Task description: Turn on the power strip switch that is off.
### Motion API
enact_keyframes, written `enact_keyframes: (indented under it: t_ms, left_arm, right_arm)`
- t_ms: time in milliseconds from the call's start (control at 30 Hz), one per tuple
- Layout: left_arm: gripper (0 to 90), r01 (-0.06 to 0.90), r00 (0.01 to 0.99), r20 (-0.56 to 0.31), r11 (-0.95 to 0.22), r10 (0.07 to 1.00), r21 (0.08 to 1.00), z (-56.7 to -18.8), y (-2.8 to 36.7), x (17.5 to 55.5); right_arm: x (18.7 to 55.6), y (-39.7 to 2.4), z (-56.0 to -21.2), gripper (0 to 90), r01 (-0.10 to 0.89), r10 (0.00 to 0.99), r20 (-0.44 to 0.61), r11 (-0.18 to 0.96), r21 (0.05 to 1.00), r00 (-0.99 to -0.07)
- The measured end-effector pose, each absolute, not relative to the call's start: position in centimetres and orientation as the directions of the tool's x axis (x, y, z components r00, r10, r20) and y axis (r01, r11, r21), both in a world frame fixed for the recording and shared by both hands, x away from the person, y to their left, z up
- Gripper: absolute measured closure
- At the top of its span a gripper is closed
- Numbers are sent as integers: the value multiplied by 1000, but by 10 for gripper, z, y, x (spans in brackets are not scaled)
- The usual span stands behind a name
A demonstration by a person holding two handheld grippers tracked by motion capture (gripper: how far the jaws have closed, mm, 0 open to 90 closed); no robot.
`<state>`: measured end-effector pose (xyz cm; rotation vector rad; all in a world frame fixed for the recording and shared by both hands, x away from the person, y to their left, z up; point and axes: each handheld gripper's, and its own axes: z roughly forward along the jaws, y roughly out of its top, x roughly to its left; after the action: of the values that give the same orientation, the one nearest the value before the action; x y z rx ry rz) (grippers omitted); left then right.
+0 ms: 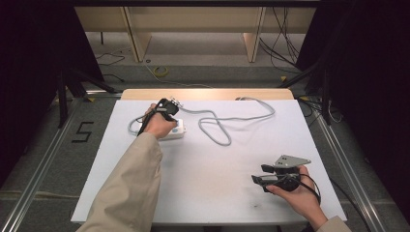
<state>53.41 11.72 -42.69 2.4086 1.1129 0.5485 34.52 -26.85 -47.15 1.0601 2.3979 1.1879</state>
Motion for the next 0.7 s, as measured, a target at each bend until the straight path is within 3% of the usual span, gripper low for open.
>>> enact_keyframes:
  t_ms: [700]
  left_arm:
    - [898, 622, 604, 173, -596, 778, 507, -435, 114, 536]
  right_arm:
    - [345, -269, -471, 407, 495, 710, 82, 399, 772, -700]
